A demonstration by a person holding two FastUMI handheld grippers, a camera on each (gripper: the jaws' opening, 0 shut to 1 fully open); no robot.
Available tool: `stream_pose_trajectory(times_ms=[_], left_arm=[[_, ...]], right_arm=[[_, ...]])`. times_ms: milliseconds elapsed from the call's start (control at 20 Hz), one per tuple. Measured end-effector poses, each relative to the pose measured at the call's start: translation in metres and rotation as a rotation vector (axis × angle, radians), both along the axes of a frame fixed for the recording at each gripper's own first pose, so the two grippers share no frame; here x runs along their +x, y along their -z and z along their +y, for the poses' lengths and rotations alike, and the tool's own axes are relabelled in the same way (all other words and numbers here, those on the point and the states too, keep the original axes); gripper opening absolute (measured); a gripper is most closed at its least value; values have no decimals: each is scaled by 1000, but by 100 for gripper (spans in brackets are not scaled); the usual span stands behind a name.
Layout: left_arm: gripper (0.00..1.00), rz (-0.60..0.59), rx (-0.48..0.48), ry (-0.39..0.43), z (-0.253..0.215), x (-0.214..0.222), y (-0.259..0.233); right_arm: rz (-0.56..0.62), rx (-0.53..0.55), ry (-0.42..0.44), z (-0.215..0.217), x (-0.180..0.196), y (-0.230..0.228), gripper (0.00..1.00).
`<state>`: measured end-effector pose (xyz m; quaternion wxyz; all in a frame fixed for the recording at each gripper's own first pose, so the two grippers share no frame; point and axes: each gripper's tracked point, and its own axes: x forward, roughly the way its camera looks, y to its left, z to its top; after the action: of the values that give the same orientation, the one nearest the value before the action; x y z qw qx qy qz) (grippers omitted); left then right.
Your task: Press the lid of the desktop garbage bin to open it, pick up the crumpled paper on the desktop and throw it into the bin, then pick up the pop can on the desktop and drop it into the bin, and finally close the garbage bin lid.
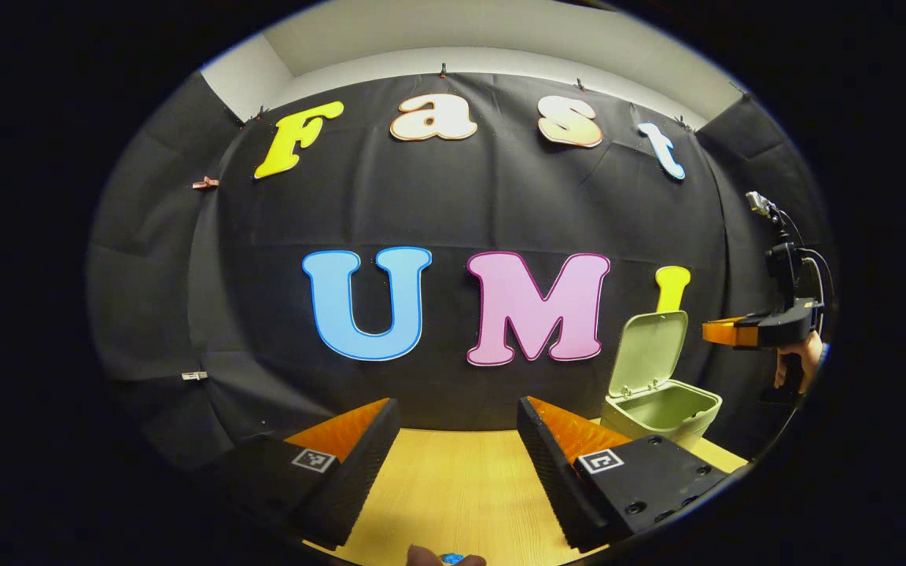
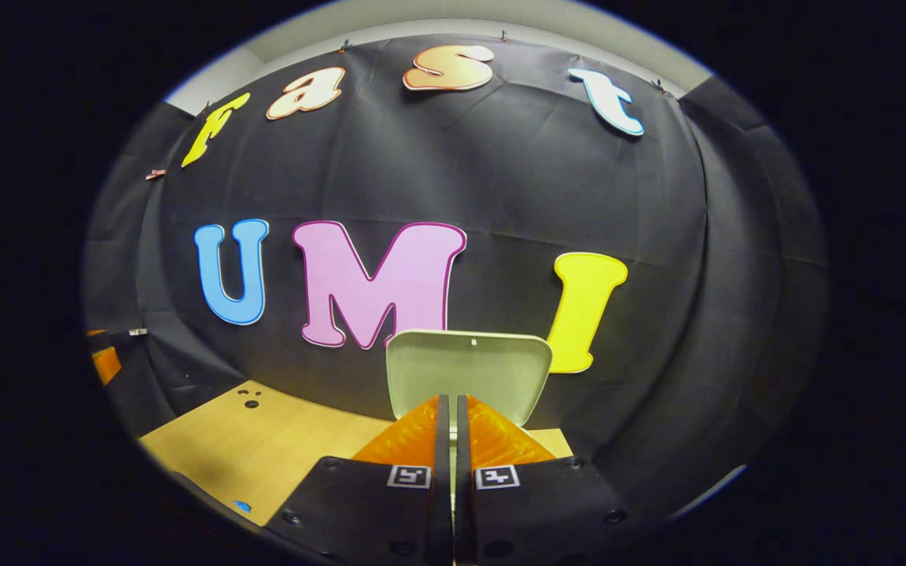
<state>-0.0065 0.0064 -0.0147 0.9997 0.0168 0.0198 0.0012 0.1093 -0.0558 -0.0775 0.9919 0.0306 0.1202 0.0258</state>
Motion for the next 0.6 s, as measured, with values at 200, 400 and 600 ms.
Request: stream_pose_trajectory(times_ms=[200, 400, 600], left_arm=[[96, 16, -14, 18, -3, -7, 7], [96, 55, -22, 20, 8, -15, 34], [96, 122, -12, 23, 16, -20, 69]], right_arm=[[-44, -17, 7, 11, -13, -12, 20], [-101, -3, -65, 47, -36, -29, 61], [-108, 52, -87, 71, -52, -33, 77]])
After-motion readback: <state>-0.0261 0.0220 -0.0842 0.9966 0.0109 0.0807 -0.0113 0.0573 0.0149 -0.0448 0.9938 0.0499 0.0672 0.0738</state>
